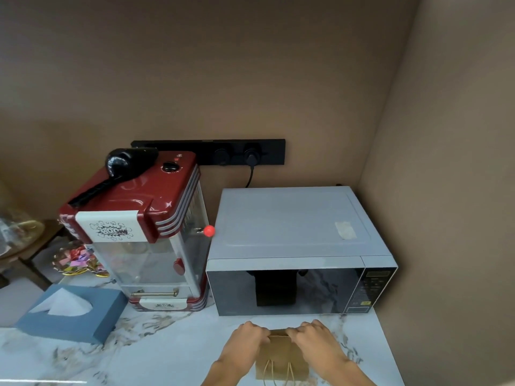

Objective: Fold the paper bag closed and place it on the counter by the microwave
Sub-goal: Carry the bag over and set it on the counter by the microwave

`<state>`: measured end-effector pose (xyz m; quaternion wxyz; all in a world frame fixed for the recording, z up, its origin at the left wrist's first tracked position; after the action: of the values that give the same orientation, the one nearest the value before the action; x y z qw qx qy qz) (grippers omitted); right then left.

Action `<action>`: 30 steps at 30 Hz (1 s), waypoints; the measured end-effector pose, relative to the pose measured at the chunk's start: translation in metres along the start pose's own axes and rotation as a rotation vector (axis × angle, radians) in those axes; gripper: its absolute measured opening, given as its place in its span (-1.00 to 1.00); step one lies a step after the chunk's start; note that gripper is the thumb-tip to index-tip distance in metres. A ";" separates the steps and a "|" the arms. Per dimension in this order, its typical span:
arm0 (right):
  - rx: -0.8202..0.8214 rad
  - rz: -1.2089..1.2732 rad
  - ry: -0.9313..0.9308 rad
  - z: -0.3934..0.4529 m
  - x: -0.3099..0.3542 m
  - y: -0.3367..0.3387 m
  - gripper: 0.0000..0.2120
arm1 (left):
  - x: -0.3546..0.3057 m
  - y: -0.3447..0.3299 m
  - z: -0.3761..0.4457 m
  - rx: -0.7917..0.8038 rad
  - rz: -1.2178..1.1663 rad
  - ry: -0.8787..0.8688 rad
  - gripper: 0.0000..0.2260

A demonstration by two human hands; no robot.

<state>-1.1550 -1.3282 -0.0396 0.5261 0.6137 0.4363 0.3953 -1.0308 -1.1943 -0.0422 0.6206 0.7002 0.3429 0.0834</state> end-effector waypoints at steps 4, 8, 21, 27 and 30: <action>0.003 0.062 -0.047 -0.005 -0.001 0.001 -0.34 | 0.004 -0.005 -0.003 -0.017 -0.014 -0.045 -0.65; -0.032 0.088 -0.039 -0.011 0.002 0.004 -0.26 | 0.009 -0.011 -0.003 -0.021 -0.010 -0.077 -0.52; -0.068 0.090 -0.186 -0.027 0.004 0.019 -0.48 | 0.013 -0.005 -0.014 -0.212 0.105 -0.071 -0.79; -0.212 0.144 -0.164 -0.033 0.010 0.014 -0.46 | 0.009 0.002 -0.031 -0.485 0.033 -0.158 -0.79; -0.365 0.161 -0.185 -0.038 0.011 0.012 -0.50 | 0.011 -0.001 -0.037 -0.698 -0.036 -0.255 -0.79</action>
<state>-1.1860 -1.3072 -0.0219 0.6329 0.5748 0.2573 0.4504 -1.0427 -1.1583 -0.0383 0.8612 0.4448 0.2262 0.0966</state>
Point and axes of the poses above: each hand's wrist, its own z-axis towards the middle knuckle, its own y-axis out of the back of the hand, x = y × z, the point moved 1 cm from there along z, towards the middle knuckle, and after that the axes turned 11 degrees about -x, right-handed, at the moved point
